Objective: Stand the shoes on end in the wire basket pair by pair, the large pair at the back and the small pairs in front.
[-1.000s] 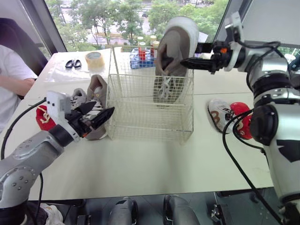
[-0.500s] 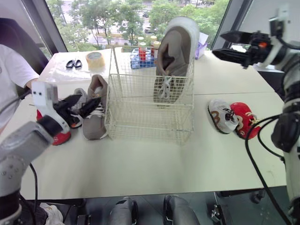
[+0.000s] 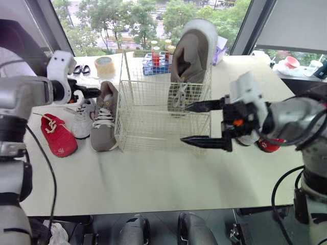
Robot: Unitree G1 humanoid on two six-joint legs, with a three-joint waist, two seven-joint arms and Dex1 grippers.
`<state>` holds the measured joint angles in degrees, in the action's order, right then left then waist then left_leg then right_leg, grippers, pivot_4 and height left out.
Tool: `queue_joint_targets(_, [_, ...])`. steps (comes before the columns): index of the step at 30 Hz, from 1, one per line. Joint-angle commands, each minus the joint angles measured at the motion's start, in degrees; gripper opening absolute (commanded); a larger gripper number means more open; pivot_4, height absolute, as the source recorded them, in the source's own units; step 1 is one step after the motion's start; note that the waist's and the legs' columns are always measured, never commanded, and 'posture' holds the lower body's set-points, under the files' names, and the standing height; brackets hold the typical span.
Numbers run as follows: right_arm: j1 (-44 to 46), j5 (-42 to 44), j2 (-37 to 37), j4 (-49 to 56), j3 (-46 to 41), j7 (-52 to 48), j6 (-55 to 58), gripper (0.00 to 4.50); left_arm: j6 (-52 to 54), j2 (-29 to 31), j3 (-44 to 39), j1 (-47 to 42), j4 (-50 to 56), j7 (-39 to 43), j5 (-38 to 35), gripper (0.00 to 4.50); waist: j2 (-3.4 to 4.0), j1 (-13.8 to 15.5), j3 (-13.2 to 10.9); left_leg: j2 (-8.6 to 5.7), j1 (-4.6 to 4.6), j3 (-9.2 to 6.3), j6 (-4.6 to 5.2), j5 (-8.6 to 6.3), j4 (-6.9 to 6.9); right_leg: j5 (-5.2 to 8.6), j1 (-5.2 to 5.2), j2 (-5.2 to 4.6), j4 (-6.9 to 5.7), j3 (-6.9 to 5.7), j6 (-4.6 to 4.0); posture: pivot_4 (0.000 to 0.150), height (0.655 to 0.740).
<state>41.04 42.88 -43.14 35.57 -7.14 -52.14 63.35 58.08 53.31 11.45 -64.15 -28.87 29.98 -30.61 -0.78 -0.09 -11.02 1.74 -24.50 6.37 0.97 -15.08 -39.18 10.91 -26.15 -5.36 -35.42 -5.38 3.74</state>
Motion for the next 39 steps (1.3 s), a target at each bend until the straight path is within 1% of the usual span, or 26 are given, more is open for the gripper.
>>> queue_joint_targets(1, [0.09, 2.19, 1.45, 3.37, -1.98, 6.24, 0.84, 4.46, -5.18, -2.30, 2.27, -5.04, -8.82, 4.08, 8.43, 4.50, -0.04, 0.41, -0.02, 0.00, -0.03, 0.02, 0.01, 0.00, -0.01, 0.00, -0.04, 0.00, 0.00, 0.01, 0.00, 0.150, 0.7400])
queue_joint_targets(5, [-0.06, 3.46, 3.68, 3.57, -1.79, 11.13, 0.80, 4.46, -12.28, -9.68, 3.46, -9.14, -23.27, 8.15, 14.29, 4.50, -0.06, 0.87, -0.02, 0.01, -0.05, 0.09, 0.18, -0.09, -0.01, 0.00, -0.07, 0.02, 0.01, 0.02, 0.00, 0.150, 0.7400])
queue_joint_targets(8, [-0.45, 2.05, 3.30, 2.65, -0.34, 12.50, -0.69, 4.46, -17.33, -13.22, 2.70, -11.07, -31.67, 9.78, 18.02, 4.50, -0.10, 0.93, 0.00, 0.01, -0.07, 0.17, 0.40, -0.22, -0.06, 0.00, -0.04, 0.01, 0.02, 0.01, 0.00, 0.150, 0.7400])
queue_joint_targets(11, [-0.41, 1.53, 3.49, 1.78, 0.44, 13.64, -1.90, 4.50, -21.84, -15.37, 2.12, -12.12, -37.01, 10.30, 21.55, 3.67, -0.11, 0.90, 0.01, 0.00, -0.06, 0.12, 0.56, -0.31, -0.08, 0.00, -0.02, -0.04, 0.04, 0.04, 0.00, 0.150, 0.7400])
queue_joint_targets(13, [-0.51, 1.05, 3.73, 1.22, 0.93, 14.32, -2.76, 4.50, -22.85, -16.61, 1.40, -12.79, -38.72, 11.03, 22.98, 2.83, -0.12, 0.94, 0.02, 0.00, -0.05, 0.11, 0.56, -0.31, -0.09, -0.01, 0.00, -0.04, 0.03, 0.04, 0.01, 0.150, 0.7400])
queue_joint_targets(14, [-0.73, 0.87, 3.72, 1.04, 1.13, 14.51, -3.16, 4.50, -23.03, -17.07, 0.93, -13.01, -39.16, 11.41, 23.46, 2.22, -0.13, 0.94, 0.02, 0.01, -0.05, 0.11, 0.57, -0.31, -0.10, -0.01, 0.01, -0.04, 0.02, 0.03, 0.01, 0.150, 0.7400])
queue_joint_targets(16, [-1.22, 0.67, 3.45, 0.79, 1.46, 14.79, -3.72, 4.50, -22.79, -17.49, -0.14, -13.42, -39.56, 12.33, 24.26, 1.26, -0.14, 0.91, 0.03, 0.01, -0.04, 0.08, 0.57, -0.31, -0.12, -0.01, 0.02, -0.05, 0.01, 0.03, 0.01, 0.150, 0.7400])
queue_joint_targets(17, [-1.44, 0.54, 3.21, 0.69, 1.66, 14.85, -3.99, 4.50, -22.57, -17.53, -0.73, -13.60, -39.63, 12.58, 24.57, 0.69, -0.14, 0.91, 0.03, 0.01, -0.04, 0.07, 0.58, -0.31, -0.12, -0.01, 0.03, -0.05, 0.01, 0.03, 0.01, 0.150, 0.7400])
queue_joint_targets(18, [-1.58, 0.48, 2.79, 0.74, 1.84, 14.67, -4.20, 4.50, -21.90, -17.38, -1.63, -13.93, -39.63, 12.56, 24.55, 0.28, -0.14, 0.89, 0.03, 0.01, -0.04, 0.07, 0.58, -0.32, -0.12, -0.01, 0.02, -0.05, 0.01, 0.03, 0.01, 0.150, 0.7400])
queue_joint_targets(19, [-1.60, 0.77, 2.54, 0.90, 1.90, 14.38, -4.23, 4.50, -21.45, -17.04, -2.54, -14.28, -39.43, 12.68, 24.51, 0.13, -0.14, 0.87, 0.03, 0.02, -0.04, 0.06, 0.58, -0.32, -0.12, -0.01, 0.02, -0.05, 0.01, 0.03, 0.01, 0.150, 0.7400])
queue_joint_targets(22, [-0.93, 4.07, 2.90, 1.62, 0.38, 14.24, -3.00, 4.50, -19.58, -15.73, -7.12, -16.01, -37.86, 12.51, 22.52, 0.13, -0.14, 0.77, 0.02, 0.03, -0.05, 0.06, 0.60, -0.33, -0.12, -0.01, 0.01, -0.05, 0.01, 0.03, 0.01, 0.150, 0.7400])
queue_joint_targets(23, [-0.44, 5.13, 3.12, 1.53, -0.26, 14.56, -2.65, 4.50, -18.82, -14.30, -9.32, -17.46, -36.50, 12.14, 21.53, 0.13, -0.16, 0.77, 0.01, 0.03, -0.06, 0.06, 0.60, -0.33, -0.12, -0.01, 0.00, -0.05, 0.01, 0.03, 0.01, 0.150, 0.7400])
queue_joint_targets(26, [-0.32, 6.69, 2.18, 0.91, -1.47, 14.80, -2.63, 4.50, -16.70, -10.44, -15.22, -21.11, -32.61, 9.50, 19.27, 0.13, -0.59, 0.60, -0.22, 0.06, -0.18, 0.02, 0.60, -0.32, -0.12, -0.01, -0.17, -0.03, -0.06, 0.02, 0.01, 0.150, 0.7400])
queue_joint_targets(28, [-0.40, 7.46, 1.39, 0.24, -2.13, 14.62, -2.79, 4.50, -18.03, -8.73, -18.95, -22.24, -29.55, 7.06, 17.94, 0.13, -0.63, 0.41, -0.24, 0.09, -0.35, -0.03, 0.58, -0.31, -0.14, -0.02, -0.30, 0.00, -0.06, -0.01, 0.01, 0.150, 0.7400])
queue_joint_targets(30, [0.86, 11.44, 1.87, -0.61, -3.76, 14.24, -2.39, 4.50, -22.97, -8.16, -25.68, -22.91, -24.97, 0.12, 15.09, 0.13, -0.63, 0.36, -0.23, 0.10, -0.45, -0.03, 0.55, -0.29, -0.14, -0.02, -0.37, -0.03, -0.09, -0.01, 0.02, 0.150, 0.7400])
queue_joint_targets(31, [2.51, 14.39, 2.66, -1.42, -4.89, 14.79, -2.10, 4.50, -24.68, -7.96, -28.68, -23.96, -23.42, -1.97, 13.43, 0.13, -0.63, 0.41, -0.23, 0.11, -0.44, -0.03, 0.51, -0.27, -0.14, -0.02, -0.36, -0.06, -0.10, -0.01, 0.02, 0.150, 0.7400])
queue_joint_targets(33, [5.45, 18.04, 3.22, -3.37, -6.45, 15.75, -1.96, 4.50, -28.83, -8.91, -33.64, -25.93, -19.98, -5.05, 10.37, 0.13, -0.62, 0.44, -0.24, 0.10, -0.44, -0.02, 0.30, -0.15, -0.13, -0.02, -0.36, -0.12, -0.10, -0.01, 0.04, 0.150, 0.7400])
queue_joint_targets(35, [7.38, 19.35, 2.53, -5.40, -6.95, 16.13, -1.67, 4.50, -33.43, -11.52, -37.03, -27.49, -16.42, -7.19, 7.74, 0.13, -0.64, 0.74, -0.22, 0.08, -0.45, -0.01, 0.30, -0.15, -0.15, -0.04, -0.33, -0.16, -0.10, -0.03, 0.06, 0.150, 0.7400])
queue_joint_targets(39, [8.99, 19.43, 0.06, -9.24, -7.48, 14.61, -2.74, 4.50, -47.10, -20.18, -36.55, -27.02, -8.27, -9.81, 7.81, 0.13, -0.73, 1.73, -0.17, 0.04, -0.45, -0.06, 0.39, -0.20, -0.34, -0.06, -0.02, -0.20, 0.10, -0.19, 0.09, 0.150, 0.7400])
